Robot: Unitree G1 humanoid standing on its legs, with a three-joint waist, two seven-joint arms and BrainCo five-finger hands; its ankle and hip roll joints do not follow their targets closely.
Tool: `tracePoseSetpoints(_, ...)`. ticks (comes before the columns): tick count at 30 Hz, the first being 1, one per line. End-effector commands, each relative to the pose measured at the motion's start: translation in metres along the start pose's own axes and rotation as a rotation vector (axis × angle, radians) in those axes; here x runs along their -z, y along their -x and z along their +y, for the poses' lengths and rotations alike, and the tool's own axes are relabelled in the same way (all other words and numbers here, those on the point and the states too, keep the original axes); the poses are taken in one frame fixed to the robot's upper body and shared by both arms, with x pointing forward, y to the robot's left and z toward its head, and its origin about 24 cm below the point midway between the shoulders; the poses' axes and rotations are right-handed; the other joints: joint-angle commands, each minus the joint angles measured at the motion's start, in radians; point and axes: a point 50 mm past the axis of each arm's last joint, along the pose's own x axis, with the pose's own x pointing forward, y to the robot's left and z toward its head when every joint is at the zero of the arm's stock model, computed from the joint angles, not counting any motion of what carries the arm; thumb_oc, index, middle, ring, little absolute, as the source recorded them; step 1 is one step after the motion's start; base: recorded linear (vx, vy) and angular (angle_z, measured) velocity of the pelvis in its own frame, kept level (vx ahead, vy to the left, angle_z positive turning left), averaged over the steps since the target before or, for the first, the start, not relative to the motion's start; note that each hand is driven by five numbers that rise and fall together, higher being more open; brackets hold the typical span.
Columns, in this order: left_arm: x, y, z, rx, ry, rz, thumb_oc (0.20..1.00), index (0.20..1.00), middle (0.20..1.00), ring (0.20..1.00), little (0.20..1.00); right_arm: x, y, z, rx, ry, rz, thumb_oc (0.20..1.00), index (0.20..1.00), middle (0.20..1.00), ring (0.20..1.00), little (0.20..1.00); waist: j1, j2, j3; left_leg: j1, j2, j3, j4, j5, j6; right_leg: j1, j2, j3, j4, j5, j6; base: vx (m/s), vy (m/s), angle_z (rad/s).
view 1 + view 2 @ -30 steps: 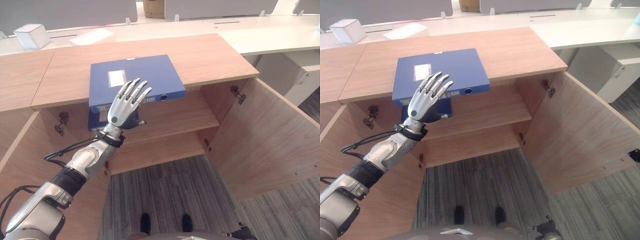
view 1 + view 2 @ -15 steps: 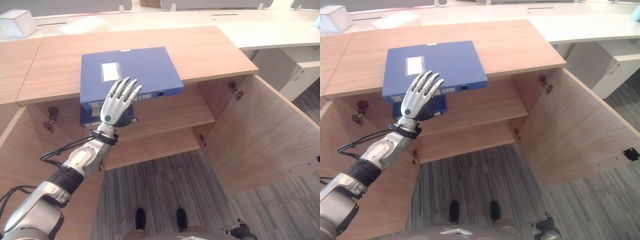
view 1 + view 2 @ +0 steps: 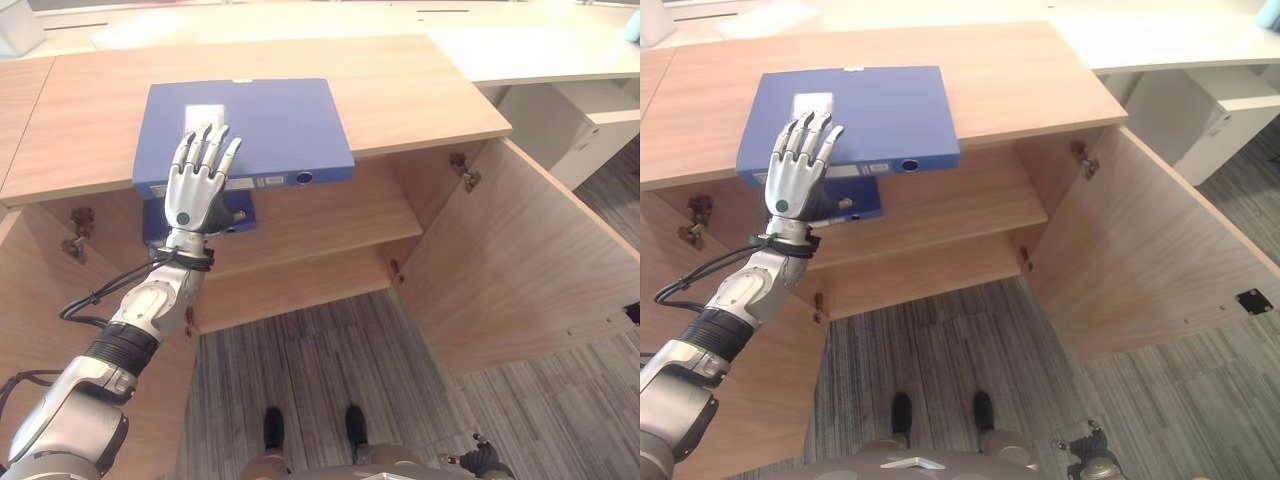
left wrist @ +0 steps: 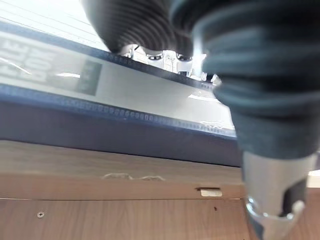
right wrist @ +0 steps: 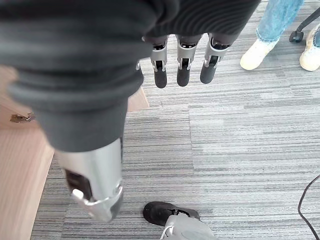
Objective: Put the empty folder in the office cabinet
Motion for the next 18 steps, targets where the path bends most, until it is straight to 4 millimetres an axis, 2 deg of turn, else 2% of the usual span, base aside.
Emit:
tracePoseSetpoints(1, 0.0232, -0.0388, 0.0415, -0.165, -0.071, 0.042, 1.000, 1.000, 1.000, 1.000, 1.000, -0.0142, -0.0025, -0.0102, 0.034, 0.042, -0.048, 1.000, 1.000, 1.000, 1.000, 1.000, -0.002, -0.020, -0.002, -0.015, 0.044, -0.003, -0.007, -0.100, -0.047, 0.034, -0.023, -0.012, 0.004, -0.092, 0.064, 0.00, 0.000, 0.00)
tracePoseSetpoints(12, 0.0210, -0.0420, 0.0431, -0.170, -0.062, 0.040, 1.000, 1.000, 1.000, 1.000, 1.000, -0.0197, -0.0036, -0.0141, 0.051, 0.024, -0.055, 1.000, 1.000, 1.000, 1.000, 1.000, -0.003, -0.020, 0.008, -0.039, 0.046, -0.002, -0.007, -0.092, -0.047, 0.006, -0.020, -0.008, 0.004, -0.082, 0.063, 0.00, 0.000, 0.00)
tracePoseSetpoints(13, 0.0199, -0.0432, 0.0437, -0.172, -0.058, 0.038, 0.893, 0.893, 0.893, 0.893, 0.893, -0.0199, -0.0037, -0.0150, 0.054, 0.020, -0.055, 1.000, 1.000, 1.000, 1.000, 1.000, -0.004, -0.020, 0.009, -0.043, 0.047, -0.002, -0.007, -0.090, -0.047, 0.001, -0.019, -0.007, 0.004, -0.080, 0.063, -0.02, 0.002, -0.06)
tracePoseSetpoints(14, 0.0194, -0.0439, 0.0438, -0.171, -0.055, 0.037, 0.743, 0.743, 0.743, 0.743, 0.743, -0.0199, -0.0037, -0.0158, 0.056, 0.016, -0.056, 1.000, 1.000, 1.000, 1.000, 1.000, -0.006, -0.020, 0.010, -0.045, 0.047, 0.000, -0.007, -0.089, -0.046, -0.002, -0.018, -0.006, 0.004, -0.080, 0.063, -0.03, 0.000, -0.06)
tracePoseSetpoints(15, 0.0178, -0.0459, 0.0448, -0.172, -0.050, 0.030, 0.404, 0.404, 0.404, 0.404, 0.404, -0.0198, -0.0036, -0.0176, 0.059, 0.013, -0.056, 1.000, 1.000, 1.000, 1.000, 1.000, -0.007, -0.019, 0.011, -0.050, 0.048, 0.000, -0.007, -0.087, -0.046, -0.007, -0.017, -0.005, 0.004, -0.078, 0.063, -0.02, 0.001, -0.04)
tracePoseSetpoints(16, 0.0177, -0.0460, 0.0448, -0.172, -0.050, 0.030, 0.200, 0.200, 0.200, 0.200, 0.200, -0.0198, -0.0037, -0.0176, 0.060, 0.013, -0.056, 1.000, 1.000, 1.000, 1.000, 1.000, -0.007, -0.019, 0.011, -0.050, 0.048, 0.000, -0.007, -0.087, -0.046, -0.008, -0.017, -0.005, 0.004, -0.078, 0.063, -0.02, 0.000, -0.04)
tracePoseSetpoints(18, 0.0177, -0.0485, 0.0464, -0.173, -0.049, 0.029, 0.200, 0.200, 0.200, 0.200, 0.200, -0.0198, -0.0036, -0.0198, 0.065, 0.003, -0.058, 1.000, 1.000, 1.000, 1.000, 1.000, -0.009, -0.018, 0.012, -0.057, 0.048, 0.001, -0.007, -0.084, -0.047, -0.015, -0.017, -0.003, 0.004, -0.074, 0.064, -0.01, 0.000, -0.02)
